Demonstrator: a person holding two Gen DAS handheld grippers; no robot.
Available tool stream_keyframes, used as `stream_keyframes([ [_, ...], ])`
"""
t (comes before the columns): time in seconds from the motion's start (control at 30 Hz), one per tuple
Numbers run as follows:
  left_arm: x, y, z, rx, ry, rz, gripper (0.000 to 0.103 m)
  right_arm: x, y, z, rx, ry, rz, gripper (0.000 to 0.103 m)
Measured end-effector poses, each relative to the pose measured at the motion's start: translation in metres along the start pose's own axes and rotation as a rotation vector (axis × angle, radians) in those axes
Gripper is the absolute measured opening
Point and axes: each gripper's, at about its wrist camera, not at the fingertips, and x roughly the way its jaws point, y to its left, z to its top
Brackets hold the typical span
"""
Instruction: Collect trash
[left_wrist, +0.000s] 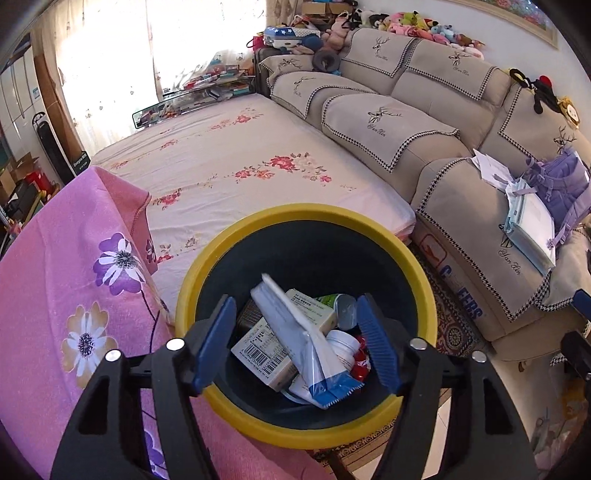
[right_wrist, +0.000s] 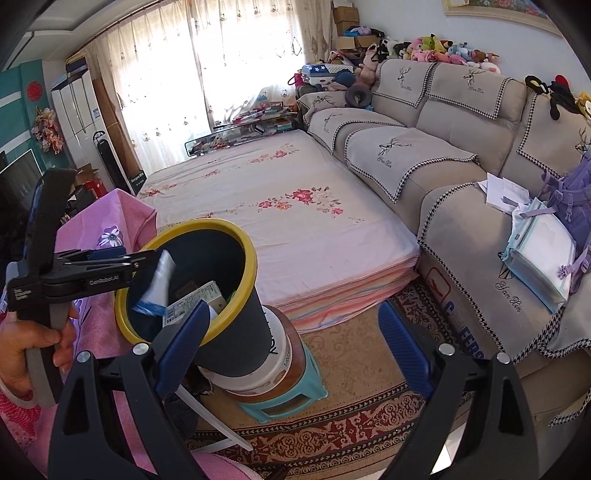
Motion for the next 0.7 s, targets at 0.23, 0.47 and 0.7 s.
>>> stream_keyframes([
  [0.23, -0.037, 0.026, -0.023, -0.090, -0.046, -0.005, 0.085, -0.012, 0.017, 0.001, -0.038, -0.014, 0.029, 0.088],
  [0.47, -0.164, 0.062, -0.092, -0.136, -0.200, 0.086, 0.098, -0.034, 0.067, -0.003, -0.141, -0.043, 0.120, 0.091],
  [0.7, -0.289, 0.117, -0.191, -0.269, -0.318, 0.240, 0.098, -0.067, 0.121, -0.010, -0.246, -0.089, 0.229, 0.096],
])
